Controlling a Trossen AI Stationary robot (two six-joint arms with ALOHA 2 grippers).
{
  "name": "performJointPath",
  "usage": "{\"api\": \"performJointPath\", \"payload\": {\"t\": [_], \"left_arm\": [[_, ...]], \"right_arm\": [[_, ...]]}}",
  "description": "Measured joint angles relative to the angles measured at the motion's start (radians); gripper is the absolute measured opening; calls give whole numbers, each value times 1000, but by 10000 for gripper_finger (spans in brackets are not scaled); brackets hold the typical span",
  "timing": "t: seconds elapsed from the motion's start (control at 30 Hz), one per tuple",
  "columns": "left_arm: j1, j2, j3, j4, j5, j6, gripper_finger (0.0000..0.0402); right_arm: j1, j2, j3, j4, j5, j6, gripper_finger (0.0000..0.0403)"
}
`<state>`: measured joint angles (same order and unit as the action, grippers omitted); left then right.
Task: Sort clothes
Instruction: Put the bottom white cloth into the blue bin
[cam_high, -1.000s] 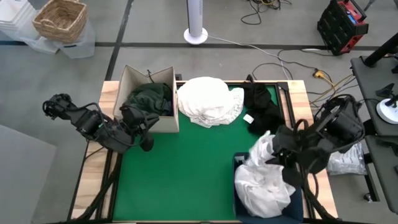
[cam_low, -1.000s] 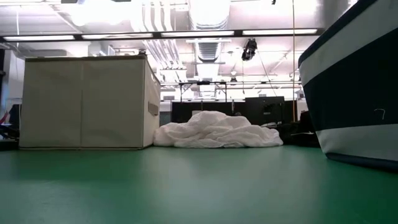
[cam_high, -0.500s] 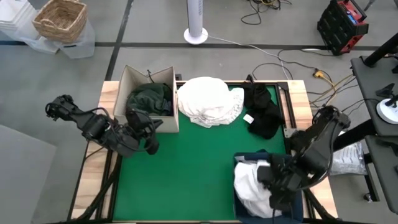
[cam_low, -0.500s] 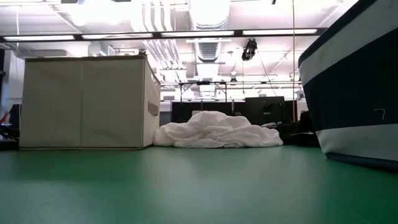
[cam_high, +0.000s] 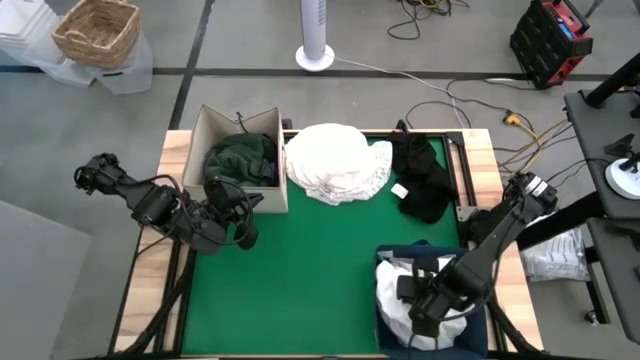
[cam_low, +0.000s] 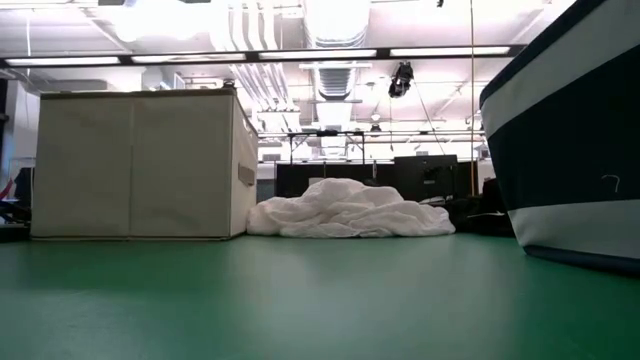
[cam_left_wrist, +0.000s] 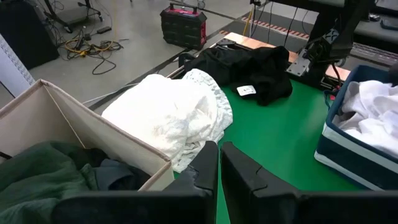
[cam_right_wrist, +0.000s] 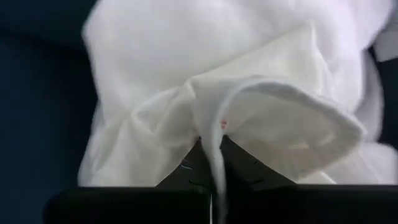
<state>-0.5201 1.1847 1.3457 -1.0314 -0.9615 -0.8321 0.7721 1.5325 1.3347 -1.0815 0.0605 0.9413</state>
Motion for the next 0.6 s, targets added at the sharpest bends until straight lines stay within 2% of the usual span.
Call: {"api": "performJointPath", "payload": {"t": [0.33, 0.47, 0.6], "left_arm": [[0, 0, 0, 5, 1, -19, 0], [0, 0, 0, 8, 2, -19, 0], [0, 0, 0, 8, 2, -19, 0]], "right_arm": [[-13, 21, -310, 431, -9, 66, 9], [-13, 31, -365, 478, -9, 95, 9], [-13, 30, -388, 479, -9, 57, 11]]}}
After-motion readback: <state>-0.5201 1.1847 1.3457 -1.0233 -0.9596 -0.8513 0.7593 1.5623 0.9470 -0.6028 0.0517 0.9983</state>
